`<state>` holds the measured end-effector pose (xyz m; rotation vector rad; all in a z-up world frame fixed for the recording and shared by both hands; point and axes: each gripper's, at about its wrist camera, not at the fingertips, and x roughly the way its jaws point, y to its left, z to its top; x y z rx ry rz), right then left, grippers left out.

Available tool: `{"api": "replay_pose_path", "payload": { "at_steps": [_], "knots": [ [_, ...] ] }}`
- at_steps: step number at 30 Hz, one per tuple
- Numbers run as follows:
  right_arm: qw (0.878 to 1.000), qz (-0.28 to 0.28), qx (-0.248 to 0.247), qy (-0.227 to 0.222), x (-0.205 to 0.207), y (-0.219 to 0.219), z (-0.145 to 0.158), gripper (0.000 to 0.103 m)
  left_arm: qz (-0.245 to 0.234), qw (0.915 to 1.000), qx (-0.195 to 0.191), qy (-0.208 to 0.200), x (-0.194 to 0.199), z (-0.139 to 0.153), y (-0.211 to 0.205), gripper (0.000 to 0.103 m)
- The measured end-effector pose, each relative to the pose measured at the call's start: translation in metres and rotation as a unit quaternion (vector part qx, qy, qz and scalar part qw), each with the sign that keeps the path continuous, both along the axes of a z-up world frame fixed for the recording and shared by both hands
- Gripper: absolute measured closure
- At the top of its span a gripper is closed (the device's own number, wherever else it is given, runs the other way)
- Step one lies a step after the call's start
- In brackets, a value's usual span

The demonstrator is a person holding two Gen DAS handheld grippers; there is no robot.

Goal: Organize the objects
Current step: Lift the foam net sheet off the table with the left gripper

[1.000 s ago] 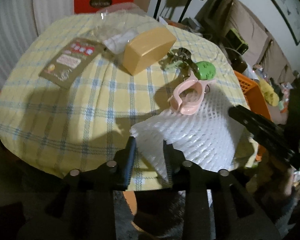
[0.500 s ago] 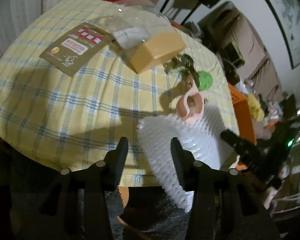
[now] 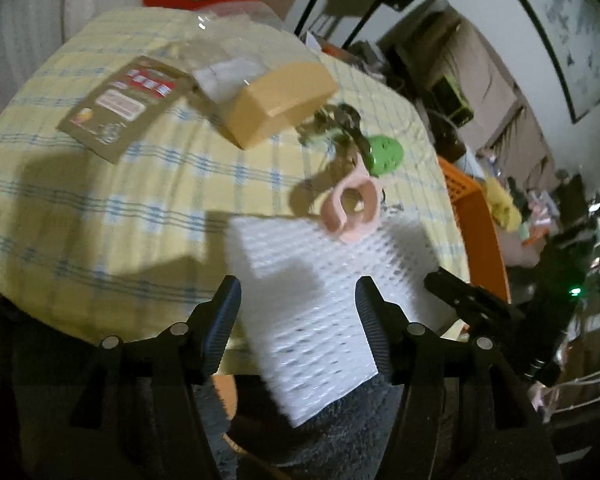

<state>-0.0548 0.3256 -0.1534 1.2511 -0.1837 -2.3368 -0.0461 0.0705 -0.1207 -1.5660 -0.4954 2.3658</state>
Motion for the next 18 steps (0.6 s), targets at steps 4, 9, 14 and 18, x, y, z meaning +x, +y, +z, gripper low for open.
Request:
{"api": "replay_pose_path", "payload": {
  "at_steps": [4, 9, 14, 18],
  "knots": [
    [1.000, 0.016, -0.009, -0.011, -0.001, 0.000, 0.000, 0.079, -0.017, 0.9996, -0.022, -0.006, 0.000, -0.004, 0.016, 0.055],
    [0.999, 0.029, -0.031, -0.025, -0.002, 0.001, -0.001, 0.071, -0.022, 0.9991, -0.035, 0.009, 0.004, 0.000, 0.016, 0.063],
    [0.999, 0.030, -0.035, 0.001, -0.001, -0.003, -0.002, 0.054, -0.024, 0.9991, -0.035, 0.008, 0.004, -0.002, 0.014, 0.072],
    [0.999, 0.036, 0.001, 0.025, 0.005, -0.016, 0.000, 0.040, -0.040, 0.9983, -0.041, 0.011, 0.011, 0.002, 0.021, 0.084]
  ]
}}
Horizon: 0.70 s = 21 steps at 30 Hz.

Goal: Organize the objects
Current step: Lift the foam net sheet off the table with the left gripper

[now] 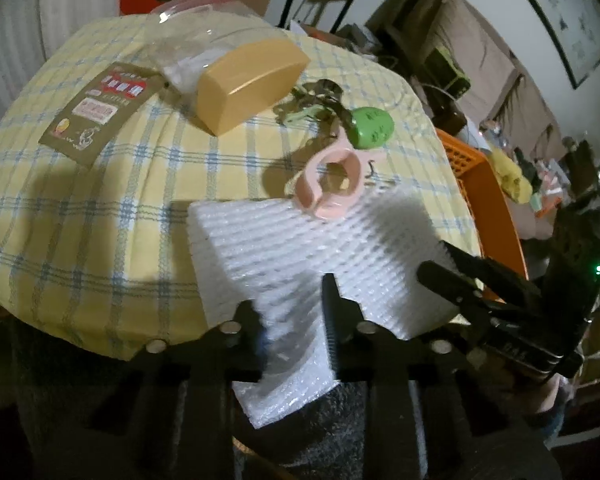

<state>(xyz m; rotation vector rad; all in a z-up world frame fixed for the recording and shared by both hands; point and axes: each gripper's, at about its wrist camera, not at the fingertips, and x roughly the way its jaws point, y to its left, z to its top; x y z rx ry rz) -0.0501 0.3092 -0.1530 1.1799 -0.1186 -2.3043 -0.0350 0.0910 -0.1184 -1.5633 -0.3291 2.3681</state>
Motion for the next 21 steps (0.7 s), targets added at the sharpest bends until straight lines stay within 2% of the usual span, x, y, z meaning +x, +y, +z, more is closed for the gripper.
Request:
{"api": "replay_pose_path", "payload": {
  "at_steps": [4, 6, 9, 15, 19, 21],
  "knots": [
    [1.000, -0.001, 0.020, 0.013, 0.005, -0.009, -0.002, 0.037, -0.009, 0.9998, -0.018, 0.010, 0.003, 0.003, 0.007, 0.090],
    [0.999, 0.002, 0.031, 0.016, 0.007, -0.011, -0.002, 0.048, -0.009, 0.9997, -0.020, 0.008, 0.004, 0.001, 0.008, 0.092],
    [0.998, 0.015, 0.048, 0.025, 0.011, -0.017, -0.002, 0.057, -0.020, 0.9995, -0.025, 0.007, 0.006, 0.000, 0.012, 0.096],
    [0.999, 0.017, 0.033, 0.030, 0.014, -0.014, 0.003, 0.077, -0.021, 0.9993, -0.024, 0.021, 0.008, 0.008, 0.011, 0.096],
    [0.999, 0.022, 0.033, 0.036, 0.017, -0.016, 0.009, 0.081, -0.032, 0.9986, -0.021, 0.036, 0.011, 0.011, 0.009, 0.096],
    [0.997, 0.029, 0.054, 0.042, 0.019, -0.023, 0.008, 0.082, -0.030, 0.9989, -0.019, 0.032, 0.011, 0.009, 0.008, 0.096]
  ]
}}
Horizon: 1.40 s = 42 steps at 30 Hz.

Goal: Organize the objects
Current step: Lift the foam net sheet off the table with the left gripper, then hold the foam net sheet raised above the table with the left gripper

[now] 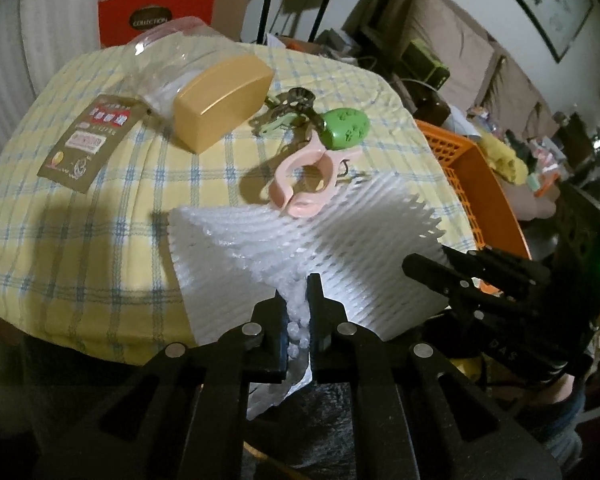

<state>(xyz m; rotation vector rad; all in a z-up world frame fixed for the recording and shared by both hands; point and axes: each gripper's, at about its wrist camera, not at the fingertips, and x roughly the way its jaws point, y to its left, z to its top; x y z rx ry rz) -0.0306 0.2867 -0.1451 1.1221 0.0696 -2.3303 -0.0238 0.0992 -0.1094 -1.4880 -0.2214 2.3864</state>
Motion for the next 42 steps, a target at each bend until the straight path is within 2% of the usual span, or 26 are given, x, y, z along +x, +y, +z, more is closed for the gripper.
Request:
{"api": "replay_pose_path", "payload": {
  "at_steps": [6, 10, 15, 23, 29, 33, 36, 42],
  "knots": [
    [1.000, 0.005, 0.014, 0.026, 0.008, -0.007, 0.010, 0.083, 0.009, 0.9999, -0.003, 0.012, 0.002, 0.003, -0.003, 0.096],
    [0.999, 0.007, 0.012, 0.033, 0.010, -0.009, 0.013, 0.083, 0.022, 0.9989, -0.023, 0.036, 0.005, 0.004, -0.006, 0.096],
    [0.999, 0.010, 0.026, 0.041, 0.014, -0.019, 0.013, 0.083, 0.035, 0.9978, -0.034, 0.046, 0.007, 0.004, -0.006, 0.096],
    [0.999, 0.009, 0.012, 0.050, 0.018, -0.016, 0.023, 0.083, 0.032, 0.9947, -0.046, 0.086, 0.013, 0.021, -0.006, 0.096],
    [0.998, 0.004, 0.003, 0.069, 0.023, -0.013, 0.040, 0.083, 0.025, 0.9891, -0.058, 0.133, 0.020, 0.040, 0.000, 0.096],
    [0.997, 0.004, -0.023, 0.068, 0.024, -0.007, 0.047, 0.083, 0.030, 0.9841, -0.081, 0.155, 0.023, 0.049, 0.004, 0.096],
    [0.997, -0.002, -0.023, 0.074, 0.026, -0.005, 0.052, 0.083, 0.019, 0.9800, -0.094, 0.174, 0.028, 0.055, 0.012, 0.096],
    [0.995, -0.007, -0.035, 0.096, 0.034, 0.001, 0.070, 0.083, 0.025, 0.9754, -0.083, 0.202, 0.033, 0.071, 0.013, 0.096]
  ]
}}
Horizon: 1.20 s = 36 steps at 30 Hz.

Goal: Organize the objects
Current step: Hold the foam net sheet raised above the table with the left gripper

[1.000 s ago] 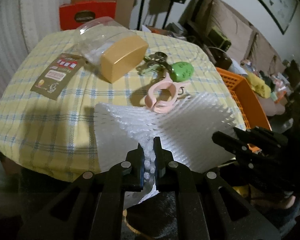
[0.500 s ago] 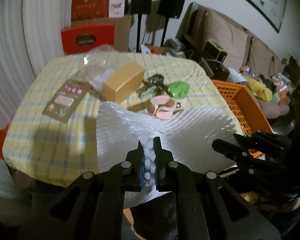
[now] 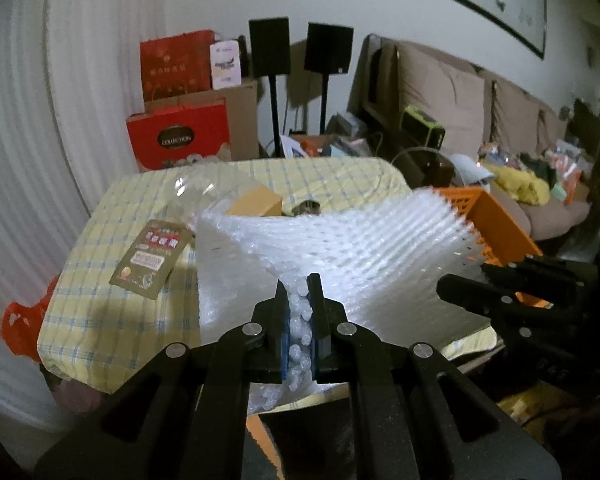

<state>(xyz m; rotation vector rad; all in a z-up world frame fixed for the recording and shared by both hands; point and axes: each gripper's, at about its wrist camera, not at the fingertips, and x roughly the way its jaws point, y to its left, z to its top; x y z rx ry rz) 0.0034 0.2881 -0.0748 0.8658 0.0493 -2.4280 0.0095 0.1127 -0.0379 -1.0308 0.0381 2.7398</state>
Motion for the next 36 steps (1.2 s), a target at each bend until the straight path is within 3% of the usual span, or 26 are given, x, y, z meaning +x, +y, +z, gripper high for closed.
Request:
{"api": "replay_pose_path", "payload": {
  "at_steps": [4, 36],
  "knots": [
    [0.999, 0.010, -0.033, -0.002, 0.004, 0.006, 0.012, 0.083, 0.008, 0.9997, -0.004, 0.024, 0.004, 0.010, -0.001, 0.096],
    [0.998, 0.000, -0.026, 0.061, 0.027, 0.013, 0.049, 0.083, -0.001, 0.9952, -0.019, 0.096, 0.025, 0.042, 0.013, 0.096]
  ]
}}
